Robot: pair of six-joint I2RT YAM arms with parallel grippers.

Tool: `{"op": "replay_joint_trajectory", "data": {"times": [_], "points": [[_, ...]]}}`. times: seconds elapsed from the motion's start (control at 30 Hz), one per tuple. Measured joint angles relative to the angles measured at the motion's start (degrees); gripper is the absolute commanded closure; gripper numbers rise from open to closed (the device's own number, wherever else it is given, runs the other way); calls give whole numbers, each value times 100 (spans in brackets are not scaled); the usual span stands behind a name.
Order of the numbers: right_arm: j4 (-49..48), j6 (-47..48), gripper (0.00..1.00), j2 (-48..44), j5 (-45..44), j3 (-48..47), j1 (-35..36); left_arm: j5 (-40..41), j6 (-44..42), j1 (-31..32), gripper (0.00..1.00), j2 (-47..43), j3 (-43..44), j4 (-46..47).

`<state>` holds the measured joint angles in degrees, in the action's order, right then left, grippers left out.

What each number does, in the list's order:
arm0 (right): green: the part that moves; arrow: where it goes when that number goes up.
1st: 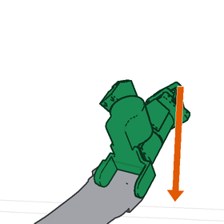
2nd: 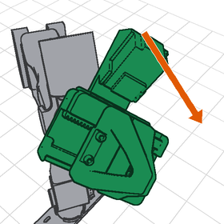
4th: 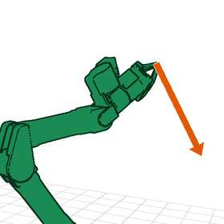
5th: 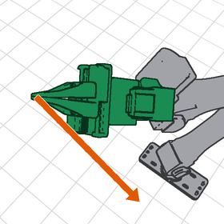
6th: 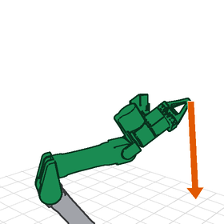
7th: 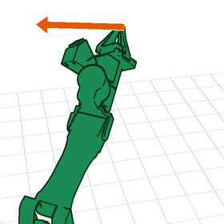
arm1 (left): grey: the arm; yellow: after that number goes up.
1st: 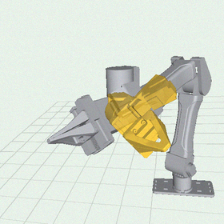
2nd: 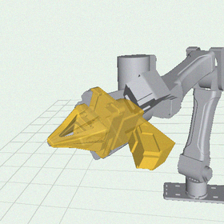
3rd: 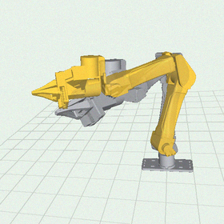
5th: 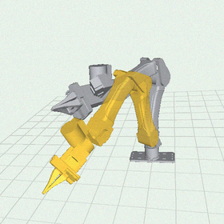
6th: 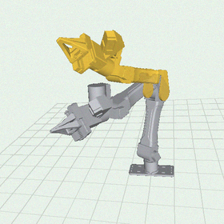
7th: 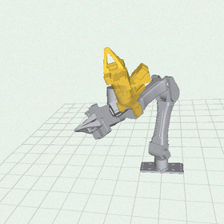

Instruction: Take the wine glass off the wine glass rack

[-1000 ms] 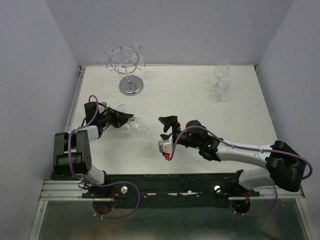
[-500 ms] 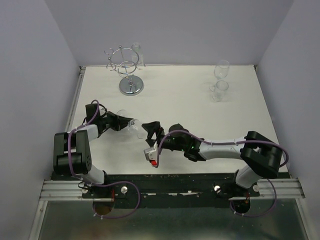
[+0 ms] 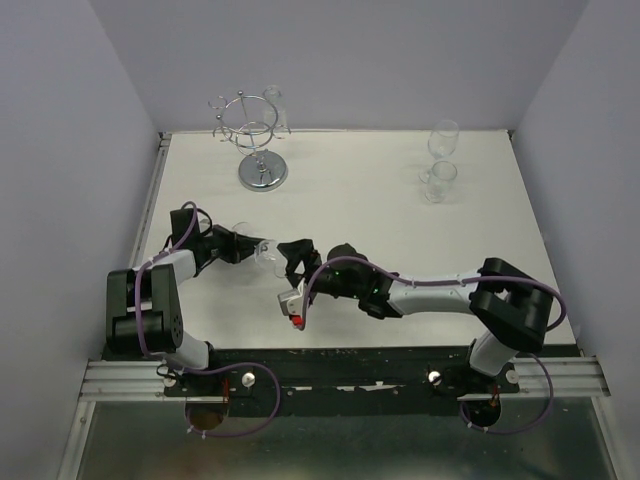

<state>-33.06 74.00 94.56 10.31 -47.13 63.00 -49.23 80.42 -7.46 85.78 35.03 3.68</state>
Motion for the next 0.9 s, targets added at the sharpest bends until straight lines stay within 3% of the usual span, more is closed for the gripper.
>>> {"op": "replay_joint_trajectory", "data": {"times": [0.3,0.6,0.63,0.7,0.77,0.8,0.9], "points": [[219,17,13,175,-52,-164,4,72,-28,11,100,-7,0,-223],[234,120,32,284,-105,-201,4,122,-24,74,100,-7,0,-378],[232,111,34,284,-109,-201,4,127,-22,74,96,-7,0,-380],[234,118,36,284,-122,-201,4,131,-22,74,59,-9,0,-378],[234,103,38,284,-157,-201,2,149,-55,83,30,-9,0,-369],[232,83,38,282,-188,-201,2,140,-22,85,2,-17,0,-358],[326,-157,39,282,-286,-201,4,105,-7,101,1,-81,9,-280]]}}
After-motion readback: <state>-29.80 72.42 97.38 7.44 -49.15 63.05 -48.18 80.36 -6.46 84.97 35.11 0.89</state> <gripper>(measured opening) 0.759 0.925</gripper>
